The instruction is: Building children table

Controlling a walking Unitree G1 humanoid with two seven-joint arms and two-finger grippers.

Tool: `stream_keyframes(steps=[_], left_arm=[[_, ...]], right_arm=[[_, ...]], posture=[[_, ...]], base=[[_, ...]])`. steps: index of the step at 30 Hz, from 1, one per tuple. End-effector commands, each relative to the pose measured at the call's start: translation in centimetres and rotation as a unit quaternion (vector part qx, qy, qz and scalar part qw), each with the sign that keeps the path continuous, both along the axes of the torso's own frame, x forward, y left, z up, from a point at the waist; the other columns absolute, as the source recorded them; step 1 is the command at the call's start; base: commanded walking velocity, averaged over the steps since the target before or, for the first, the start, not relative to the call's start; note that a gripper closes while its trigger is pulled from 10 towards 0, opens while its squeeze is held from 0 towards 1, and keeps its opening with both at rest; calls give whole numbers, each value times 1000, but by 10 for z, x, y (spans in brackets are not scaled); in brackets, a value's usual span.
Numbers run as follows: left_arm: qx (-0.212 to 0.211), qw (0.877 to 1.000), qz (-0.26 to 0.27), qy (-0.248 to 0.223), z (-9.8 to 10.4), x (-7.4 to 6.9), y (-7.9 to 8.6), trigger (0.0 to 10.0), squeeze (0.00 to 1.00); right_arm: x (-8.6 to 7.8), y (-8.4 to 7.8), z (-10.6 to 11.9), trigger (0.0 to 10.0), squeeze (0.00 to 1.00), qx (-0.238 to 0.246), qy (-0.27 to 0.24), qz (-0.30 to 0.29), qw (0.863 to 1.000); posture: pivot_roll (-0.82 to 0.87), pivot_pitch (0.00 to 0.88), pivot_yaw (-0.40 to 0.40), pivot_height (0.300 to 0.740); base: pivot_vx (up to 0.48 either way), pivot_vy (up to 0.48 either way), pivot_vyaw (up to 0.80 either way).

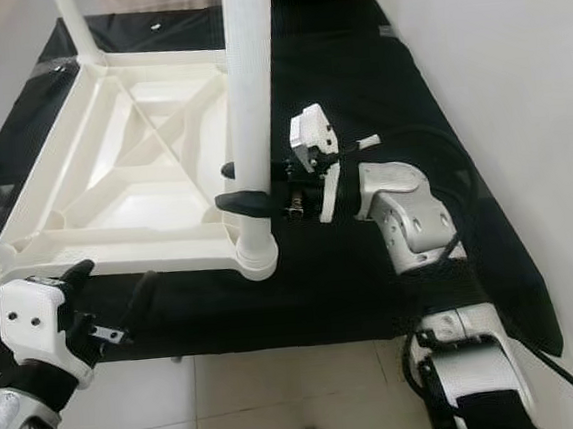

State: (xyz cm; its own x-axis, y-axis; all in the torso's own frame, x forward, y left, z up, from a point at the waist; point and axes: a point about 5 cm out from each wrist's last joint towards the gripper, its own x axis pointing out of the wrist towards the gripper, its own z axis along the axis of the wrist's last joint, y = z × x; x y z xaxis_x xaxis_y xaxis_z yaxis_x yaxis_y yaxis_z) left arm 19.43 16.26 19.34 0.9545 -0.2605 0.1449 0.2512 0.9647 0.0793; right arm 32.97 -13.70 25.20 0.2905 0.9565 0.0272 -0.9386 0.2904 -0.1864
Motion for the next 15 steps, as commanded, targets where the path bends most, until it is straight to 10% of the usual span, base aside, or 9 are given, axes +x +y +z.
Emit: stream_keyframes(steps=[1, 2, 3, 5, 7, 15], left_arm=[[-6, 1000, -6, 0, 2, -3, -1, 10000, 0], [-6, 1000, -6, 0, 2, -3, -1, 10000, 0], [-17, 1000, -18, 6, 0, -4, -3, 10000, 0], [-17, 1000, -18, 6, 0, -4, -3, 10000, 0], [-25, 999, -37, 16, -3, -3, -8, 10000, 0], [-37, 997, -64, 28, -6, 0, -18, 10000, 0]], right_arm=[[4, -17, -51, 0, 0, -62, 93, -198, 974], [4, -17, -51, 0, 0, -62, 93, -198, 974], [-26, -26, -88, 0, 0, -87, 126, -456, 877], [-26, -26, -88, 0, 0, -87, 126, -456, 877], [-38, -20, -89, 0, 0, -66, 124, -534, 834], [-21, 26, -64, 0, 0, -13, 110, -515, 850]], posture=[[129, 237, -87, 740], [129, 237, -87, 740], [112, 235, -78, 740], [112, 235, -78, 740], [100, 207, -54, 740], [109, 187, -48, 740]], base=[[0, 0, 0], [0, 0, 0], [0, 0, 0], [0, 0, 0], [0, 0, 0], [0, 0, 0]])
